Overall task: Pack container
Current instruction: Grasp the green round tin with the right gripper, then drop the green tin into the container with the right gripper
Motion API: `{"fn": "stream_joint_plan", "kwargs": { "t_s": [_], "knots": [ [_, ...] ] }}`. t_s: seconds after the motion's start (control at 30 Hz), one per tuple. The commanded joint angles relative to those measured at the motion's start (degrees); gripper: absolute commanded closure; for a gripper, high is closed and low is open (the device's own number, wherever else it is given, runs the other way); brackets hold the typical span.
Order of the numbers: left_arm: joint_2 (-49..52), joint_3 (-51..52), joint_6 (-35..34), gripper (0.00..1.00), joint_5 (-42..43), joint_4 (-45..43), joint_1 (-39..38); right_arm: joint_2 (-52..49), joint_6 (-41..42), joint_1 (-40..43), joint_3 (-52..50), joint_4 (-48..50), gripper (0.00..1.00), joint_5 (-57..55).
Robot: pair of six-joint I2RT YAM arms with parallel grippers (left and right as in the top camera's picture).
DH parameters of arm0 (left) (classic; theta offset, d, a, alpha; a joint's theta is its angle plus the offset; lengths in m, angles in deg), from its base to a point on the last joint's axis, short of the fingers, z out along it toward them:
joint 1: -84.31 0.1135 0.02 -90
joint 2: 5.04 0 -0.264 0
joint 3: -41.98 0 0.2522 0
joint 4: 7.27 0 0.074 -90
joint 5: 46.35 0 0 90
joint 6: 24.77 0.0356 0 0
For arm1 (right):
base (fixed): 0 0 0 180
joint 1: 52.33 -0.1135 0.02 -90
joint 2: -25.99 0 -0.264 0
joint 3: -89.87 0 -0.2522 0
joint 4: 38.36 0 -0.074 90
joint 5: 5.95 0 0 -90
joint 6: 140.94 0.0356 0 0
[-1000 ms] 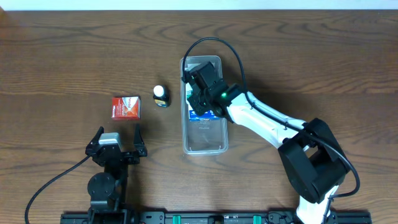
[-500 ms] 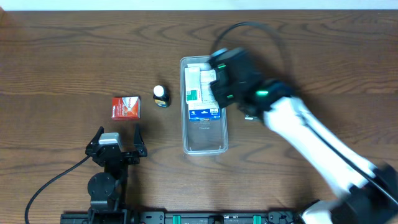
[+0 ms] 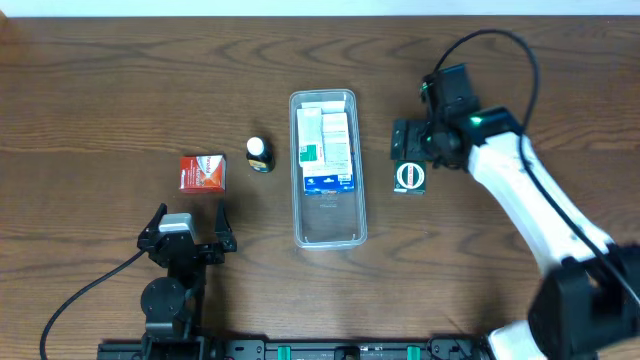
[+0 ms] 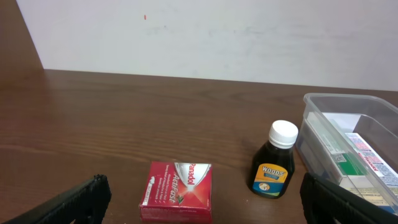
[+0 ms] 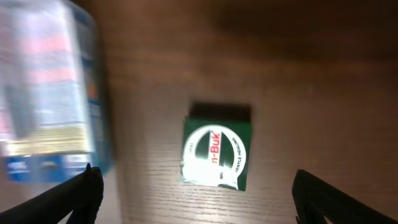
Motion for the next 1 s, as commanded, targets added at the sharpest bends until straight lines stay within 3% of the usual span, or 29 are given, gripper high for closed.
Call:
{"fn": "stream_joint_plan", "kwargs": {
  "t_s": [0.0,0.37,0.43,0.57,0.67,0.97],
  "knots": [
    [-0.2,1.7,0.4,0.02,-0.3,1.2,0.3,-4.3,2.5,-0.8,-0.9,-0.4,0.05,0.1],
    [-0.2,1.7,0.4,0.02,-0.3,1.2,0.3,-15.2,5.1,-0.6,-0.9,0.9,0.09,-1.6],
    [-0.2,1.7,0.4,0.02,-0.3,1.2,0.3,-16.0,5.1,-0.7,-0.9,1.1,0.16,-1.6],
    [-0.2,1.7,0.4,0.02,-0.3,1.2,0.3,-15.3,4.9,-0.8,-0.8,1.2,0.43,-1.6],
    [-0.2,1.7,0.4,0.02,-0.3,1.2,0.3,-13.3,4.9,-0.8,-0.4,1.4,0.52,-1.6],
    [-0.2,1.7,0.4,0.02,-0.3,1.2,0.3,1.2,0.3,-4.9,3.5,0.1,0.51,-1.6]
  ]
}}
